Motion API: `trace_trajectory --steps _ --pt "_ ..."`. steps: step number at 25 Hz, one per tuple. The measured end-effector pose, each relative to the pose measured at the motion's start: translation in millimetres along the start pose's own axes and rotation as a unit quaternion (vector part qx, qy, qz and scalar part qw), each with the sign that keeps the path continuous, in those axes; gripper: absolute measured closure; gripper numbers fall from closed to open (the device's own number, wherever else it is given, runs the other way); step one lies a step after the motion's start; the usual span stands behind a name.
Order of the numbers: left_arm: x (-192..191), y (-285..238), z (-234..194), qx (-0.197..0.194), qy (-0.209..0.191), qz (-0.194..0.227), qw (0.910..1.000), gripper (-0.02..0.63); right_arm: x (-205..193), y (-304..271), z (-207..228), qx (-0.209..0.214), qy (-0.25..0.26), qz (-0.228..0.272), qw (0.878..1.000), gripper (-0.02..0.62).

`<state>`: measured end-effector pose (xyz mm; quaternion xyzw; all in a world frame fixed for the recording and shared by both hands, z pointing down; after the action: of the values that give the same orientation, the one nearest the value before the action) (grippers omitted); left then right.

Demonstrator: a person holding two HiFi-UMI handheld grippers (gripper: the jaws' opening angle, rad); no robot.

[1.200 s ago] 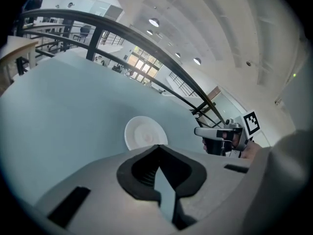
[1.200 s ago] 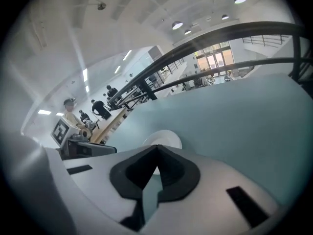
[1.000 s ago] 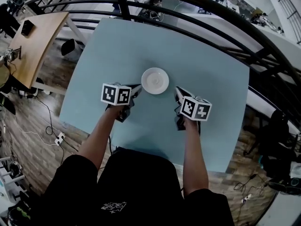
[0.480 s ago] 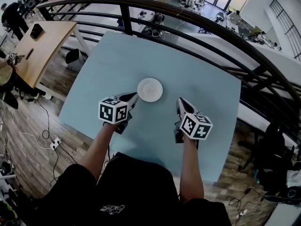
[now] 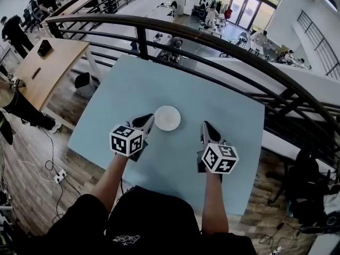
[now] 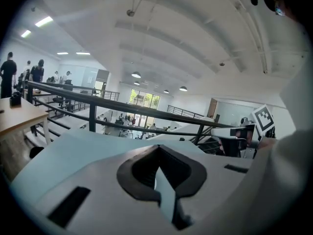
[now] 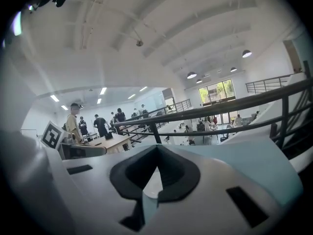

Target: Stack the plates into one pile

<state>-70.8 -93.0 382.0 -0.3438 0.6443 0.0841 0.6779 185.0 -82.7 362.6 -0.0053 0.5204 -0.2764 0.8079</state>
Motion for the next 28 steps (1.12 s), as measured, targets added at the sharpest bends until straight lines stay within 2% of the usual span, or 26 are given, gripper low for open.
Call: trace_trajectory --steps 6,13,21,28 --pt "36.8 26.8 -34.3 0.004 -0.047 0.058 0.9972 0.598 26.3 -1.7 -33.7 -0.016 0.026 0.070 0.997 0.589" --pt "87.8 33.4 -48.9 0.021 -0.098 0.125 0.9871 0.598 72.6 9.1 -51.6 -0.019 0.061 0.142 0.988 0.589" --pt "124.3 38.6 -67.0 0.029 -0.114 0.161 0.9799 0.598 104.7 11.0 -64.0 -0.027 0.073 0.175 0.981 0.589" --pt "141.2 40.8 -71.7 0.042 -0.117 0.179 0.9759 0.598 114.1 15.6 -61.0 -0.031 0.082 0.176 0.980 0.589"
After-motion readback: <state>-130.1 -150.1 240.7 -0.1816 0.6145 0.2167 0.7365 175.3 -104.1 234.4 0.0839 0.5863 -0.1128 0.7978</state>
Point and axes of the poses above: the fingertips, and each gripper's own axes: y backward along the fingers, z to its right, x out of its top, the point moved 6 cm from there along y, backward along the fingers, and after that the axes turned 12 degrees about -y, right-handed, at the moved point
